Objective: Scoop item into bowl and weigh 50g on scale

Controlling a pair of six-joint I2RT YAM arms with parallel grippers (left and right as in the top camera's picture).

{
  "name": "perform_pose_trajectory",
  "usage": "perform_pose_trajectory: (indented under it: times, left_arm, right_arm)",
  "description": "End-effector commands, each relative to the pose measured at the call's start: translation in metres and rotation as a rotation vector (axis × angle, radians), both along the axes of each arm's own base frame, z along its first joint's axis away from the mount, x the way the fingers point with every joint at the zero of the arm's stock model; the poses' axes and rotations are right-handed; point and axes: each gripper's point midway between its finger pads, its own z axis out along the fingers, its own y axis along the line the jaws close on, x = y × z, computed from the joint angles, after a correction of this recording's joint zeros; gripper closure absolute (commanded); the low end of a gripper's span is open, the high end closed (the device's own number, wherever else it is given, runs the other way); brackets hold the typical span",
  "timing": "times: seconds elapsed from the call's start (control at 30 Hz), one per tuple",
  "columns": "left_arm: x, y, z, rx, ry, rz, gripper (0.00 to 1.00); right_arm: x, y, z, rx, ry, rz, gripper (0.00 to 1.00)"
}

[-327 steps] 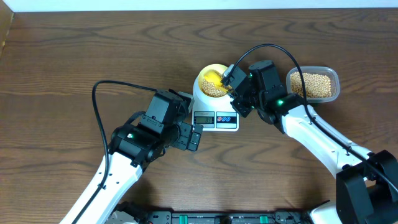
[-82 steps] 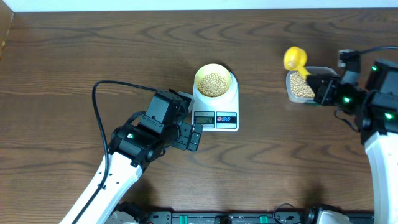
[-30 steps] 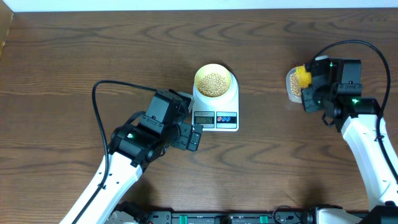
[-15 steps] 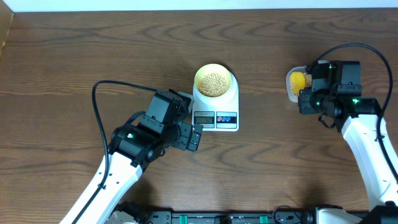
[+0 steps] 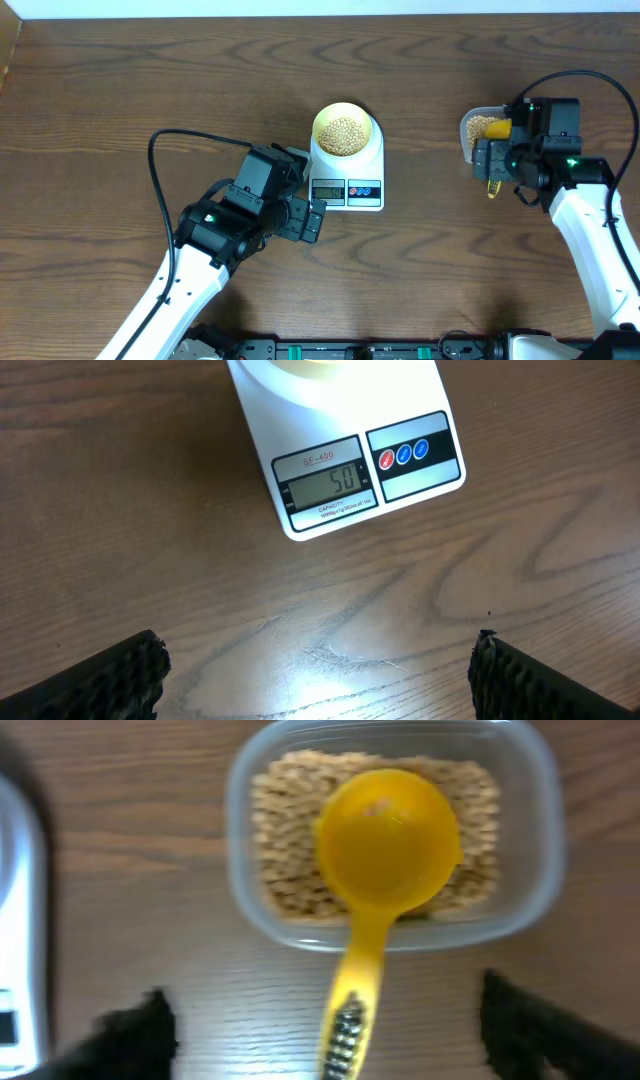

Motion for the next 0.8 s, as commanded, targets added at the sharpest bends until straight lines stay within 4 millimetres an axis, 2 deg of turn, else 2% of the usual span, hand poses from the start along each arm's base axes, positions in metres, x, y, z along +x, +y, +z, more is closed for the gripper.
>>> perform_pose_trajectory:
  times: [0.0, 0.2, 0.37, 0.57, 0.77]
  left_arm:
    - [0.001, 0.002, 0.0, 0.009, -0.004, -0.008, 0.02]
    - [0.001, 0.002, 0.0, 0.009, -0.004, -0.008, 0.02]
    - [0.001, 0.002, 0.0, 0.009, -0.004, -0.008, 0.02]
    - [0.001, 0.002, 0.0, 0.009, -0.004, -0.008, 0.02]
    - [0.001, 0.002, 0.0, 0.009, -0.004, -0.008, 0.02]
  right_arm:
    - [-0.001, -0.026, 0.003, -0.066, -0.011, -0.165, 0.01]
    - [0.001, -0.027, 0.004, -0.057, -0.022, -0.188, 0.01]
    - [0.016, -0.027, 0.016, -0.021, -0.106, -0.234, 0.01]
    - [0.037, -0.027, 0.054, -0.004, -0.284, -0.235, 0.01]
    - [0.032, -0.027, 0.1, 0.01, -0.425, -0.234, 0.01]
